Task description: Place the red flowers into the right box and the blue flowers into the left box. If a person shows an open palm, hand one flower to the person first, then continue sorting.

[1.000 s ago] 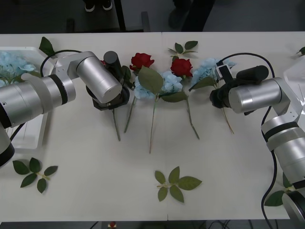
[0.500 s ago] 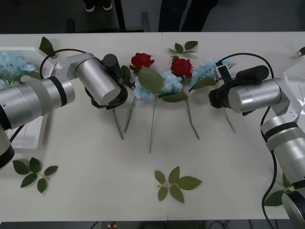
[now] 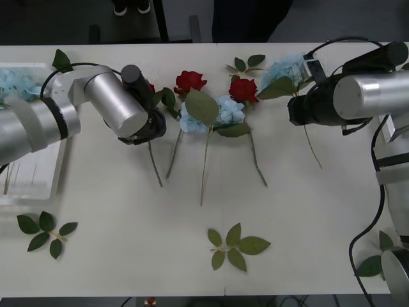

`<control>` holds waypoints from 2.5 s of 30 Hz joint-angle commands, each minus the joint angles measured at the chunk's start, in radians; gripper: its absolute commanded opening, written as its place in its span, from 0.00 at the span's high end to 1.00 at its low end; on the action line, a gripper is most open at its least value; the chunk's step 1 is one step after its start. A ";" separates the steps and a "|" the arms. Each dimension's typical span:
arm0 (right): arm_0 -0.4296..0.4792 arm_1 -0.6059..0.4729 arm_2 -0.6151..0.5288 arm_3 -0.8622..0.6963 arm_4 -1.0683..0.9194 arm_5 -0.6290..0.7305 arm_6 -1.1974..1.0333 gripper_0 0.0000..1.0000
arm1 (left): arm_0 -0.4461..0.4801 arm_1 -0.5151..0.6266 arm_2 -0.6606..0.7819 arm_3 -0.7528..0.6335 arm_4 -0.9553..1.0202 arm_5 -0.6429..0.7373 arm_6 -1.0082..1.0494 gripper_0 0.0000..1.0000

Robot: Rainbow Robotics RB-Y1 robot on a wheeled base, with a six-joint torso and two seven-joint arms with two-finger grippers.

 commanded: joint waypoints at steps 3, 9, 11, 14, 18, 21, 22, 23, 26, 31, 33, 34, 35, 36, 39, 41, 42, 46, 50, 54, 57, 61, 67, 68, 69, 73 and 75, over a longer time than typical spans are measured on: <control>-0.032 0.019 -0.072 -0.126 -0.082 0.093 -0.019 1.00 | 0.010 0.177 0.017 -0.147 0.120 -0.003 -0.143 1.00; -0.032 0.018 -0.076 -0.126 -0.082 0.099 -0.015 1.00 | 0.010 0.271 0.026 -0.203 0.219 -0.004 -0.246 1.00; -0.032 0.018 -0.076 -0.126 -0.082 0.099 -0.015 1.00 | 0.010 0.291 0.034 -0.210 0.250 -0.003 -0.275 1.00; -0.032 0.018 -0.081 -0.134 -0.088 0.097 -0.013 1.00 | 0.010 0.307 0.040 -0.208 0.285 -0.004 -0.307 1.00; -0.032 0.018 -0.102 -0.188 -0.105 0.129 -0.019 1.00 | 0.010 0.312 0.041 -0.199 0.294 -0.003 -0.316 1.00; -0.032 0.018 -0.133 -0.257 -0.125 0.174 -0.022 1.00 | 0.010 0.312 0.041 -0.191 0.294 -0.003 -0.316 1.00; -0.032 0.019 -0.150 -0.292 -0.143 0.194 -0.024 1.00 | 0.010 0.312 0.041 -0.188 0.293 -0.003 -0.316 1.00; -0.032 0.018 -0.170 -0.331 -0.160 0.220 -0.025 1.00 | 0.010 0.312 0.041 -0.187 0.291 -0.003 -0.316 1.00; -0.023 0.019 -0.231 -0.432 -0.227 0.274 -0.027 1.00 | 0.010 0.312 0.041 -0.180 0.290 -0.003 -0.316 1.00; 0.032 0.018 -0.320 -0.607 -0.369 0.283 -0.031 1.00 | 0.010 0.312 0.041 -0.177 0.290 -0.003 -0.319 1.00; 0.057 0.019 -0.345 -0.674 -0.415 0.283 -0.033 1.00 | 0.010 0.312 0.041 -0.177 0.290 -0.003 -0.321 1.00; 0.074 0.019 -0.355 -0.726 -0.435 0.278 -0.039 1.00 | 0.010 0.312 0.041 -0.177 0.291 -0.003 -0.321 1.00; 0.084 0.018 -0.360 -0.763 -0.442 0.275 -0.045 1.00 | 0.010 0.312 0.041 -0.177 0.291 -0.003 -0.321 1.00; 0.097 0.018 -0.359 -0.809 -0.448 0.274 -0.067 1.00 | 0.010 0.312 0.041 -0.177 0.293 -0.003 -0.321 1.00; 0.129 0.018 -0.336 -0.935 -0.442 0.240 -0.114 1.00 | 0.010 0.312 0.041 -0.177 0.293 -0.003 -0.322 1.00; 0.146 0.018 -0.305 -0.990 -0.431 0.192 -0.136 1.00 | 0.010 0.310 0.041 -0.177 0.293 -0.003 -0.324 1.00; 0.155 0.019 -0.286 -1.005 -0.422 0.159 -0.137 1.00 | 0.010 0.310 0.041 -0.177 0.293 -0.003 -0.325 1.00; 0.196 0.018 -0.205 -1.007 -0.399 -0.050 -0.128 1.00 | 0.010 0.310 0.041 -0.177 0.293 -0.003 -0.325 1.00; 0.219 0.018 -0.119 -0.970 -0.336 -0.216 -0.113 1.00 | 0.010 0.310 0.041 -0.177 0.296 -0.003 -0.325 1.00; 0.219 0.016 -0.021 -0.886 -0.235 -0.383 -0.107 1.00 | 0.010 0.312 0.041 -0.177 0.298 -0.003 -0.327 1.00; 0.215 0.016 0.037 -0.801 -0.166 -0.496 -0.103 1.00 | 0.010 0.312 0.041 -0.177 0.298 -0.003 -0.327 1.00; 0.178 0.016 0.092 -0.676 -0.095 -0.621 -0.102 1.00 | 0.010 0.310 0.041 -0.177 0.302 -0.003 -0.327 1.00; 0.121 0.018 0.117 -0.554 -0.060 -0.699 -0.103 1.00 | 0.010 0.310 0.041 -0.177 0.304 -0.001 -0.327 1.00; 0.112 0.018 0.117 -0.544 -0.059 -0.700 -0.102 1.00 | 0.010 0.310 0.041 -0.177 0.304 -0.001 -0.327 1.00; 0.109 0.018 0.117 -0.541 -0.057 -0.702 -0.103 1.00 | 0.010 0.310 0.041 -0.177 0.304 -0.001 -0.327 1.00; 0.106 0.018 0.117 -0.536 -0.056 -0.700 -0.111 1.00 | 0.010 0.312 0.041 -0.177 0.307 -0.001 -0.327 1.00; 0.104 0.018 0.117 -0.536 -0.056 -0.702 -0.113 1.00 | 0.010 0.310 0.041 -0.177 0.307 -0.001 -0.327 1.00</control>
